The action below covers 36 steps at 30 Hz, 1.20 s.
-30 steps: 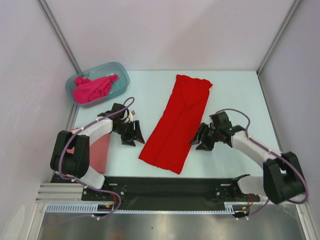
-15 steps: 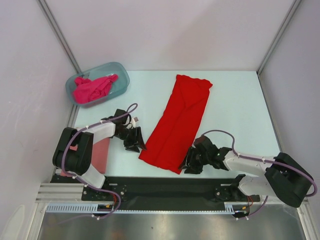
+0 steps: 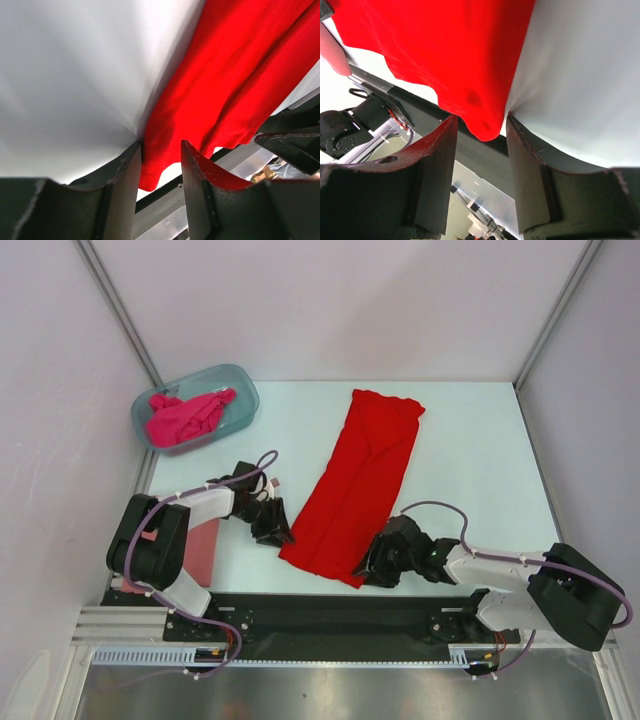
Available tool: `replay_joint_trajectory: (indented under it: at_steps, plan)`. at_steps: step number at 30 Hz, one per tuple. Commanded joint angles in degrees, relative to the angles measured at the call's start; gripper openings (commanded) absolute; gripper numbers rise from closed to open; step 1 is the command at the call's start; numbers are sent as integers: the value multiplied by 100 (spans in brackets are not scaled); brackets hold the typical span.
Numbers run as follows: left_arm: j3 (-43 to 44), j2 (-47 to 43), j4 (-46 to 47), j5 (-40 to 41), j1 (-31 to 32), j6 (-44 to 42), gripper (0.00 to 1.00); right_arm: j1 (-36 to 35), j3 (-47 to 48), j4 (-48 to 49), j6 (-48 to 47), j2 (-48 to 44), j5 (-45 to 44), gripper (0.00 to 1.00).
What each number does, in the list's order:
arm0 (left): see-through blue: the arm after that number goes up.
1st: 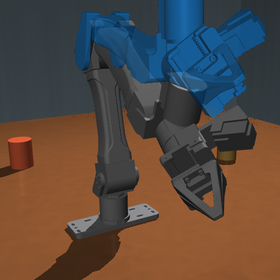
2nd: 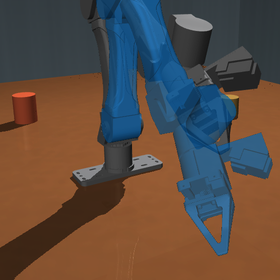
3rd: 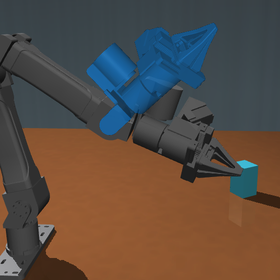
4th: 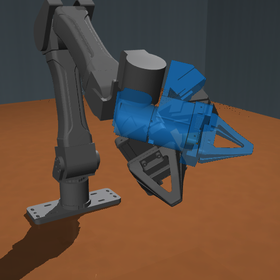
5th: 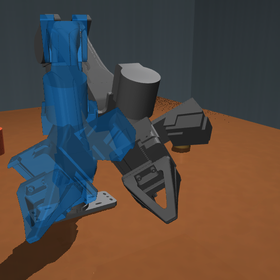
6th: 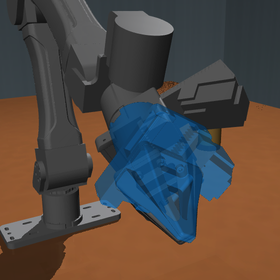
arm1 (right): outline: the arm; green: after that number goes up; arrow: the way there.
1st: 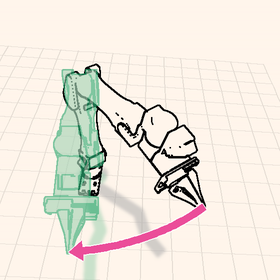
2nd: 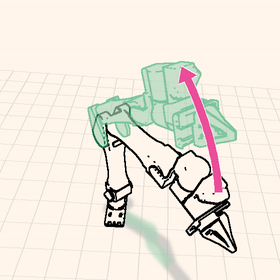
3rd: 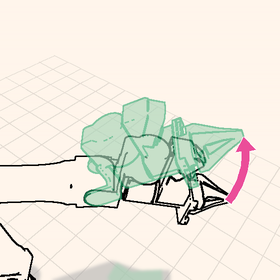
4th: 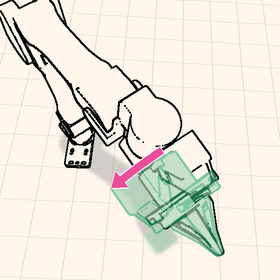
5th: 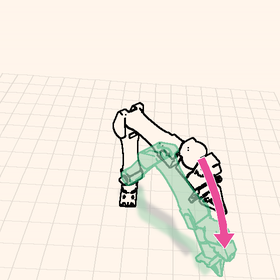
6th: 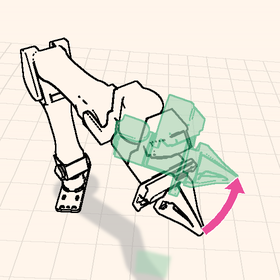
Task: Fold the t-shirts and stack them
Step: Fold the tshirt
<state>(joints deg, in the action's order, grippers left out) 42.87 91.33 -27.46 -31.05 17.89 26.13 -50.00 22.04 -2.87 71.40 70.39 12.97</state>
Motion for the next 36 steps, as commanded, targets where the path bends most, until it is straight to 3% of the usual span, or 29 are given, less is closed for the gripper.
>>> replay_joint_trajectory:
  at_steps: [1, 6, 9, 11, 12, 13, 16, 25, 31, 36]
  plan:
    - [-253, 166, -40, 600, 83, -47, 43, -98, -121, 15, 146, -43, -199, 49]
    - [-279, 140, -57, 582, 92, -12, 40, -151, -200, 111, 225, 71, -269, 47]
    - [-350, 96, -31, 512, 109, 41, 34, -151, -271, 235, 296, 159, -330, 41]
    - [-393, 34, -31, 486, 162, 111, 24, -151, -280, 235, 287, 194, -365, 27]
    - [-420, -9, -22, 503, 197, 129, 19, -151, -271, 148, 270, 186, -435, 9]
    - [-437, -97, -31, 512, 284, 173, 11, -151, -253, -1, 261, 151, -488, 1]
    - [-639, -447, 65, 442, 539, 418, 0, -151, -262, -606, 226, -173, -647, 0]
    - [-1387, -1697, 312, 319, 1496, 1385, 0, -124, -586, -2751, -257, -2447, -981, 0]
    - [-1633, -1882, 856, 47, 2384, 2228, 0, -177, -859, -3323, -126, -3285, -823, 0]
    - [-1774, -2066, 1006, 20, 2606, 2590, 0, -221, -790, -3588, -3, -3760, -849, 0]
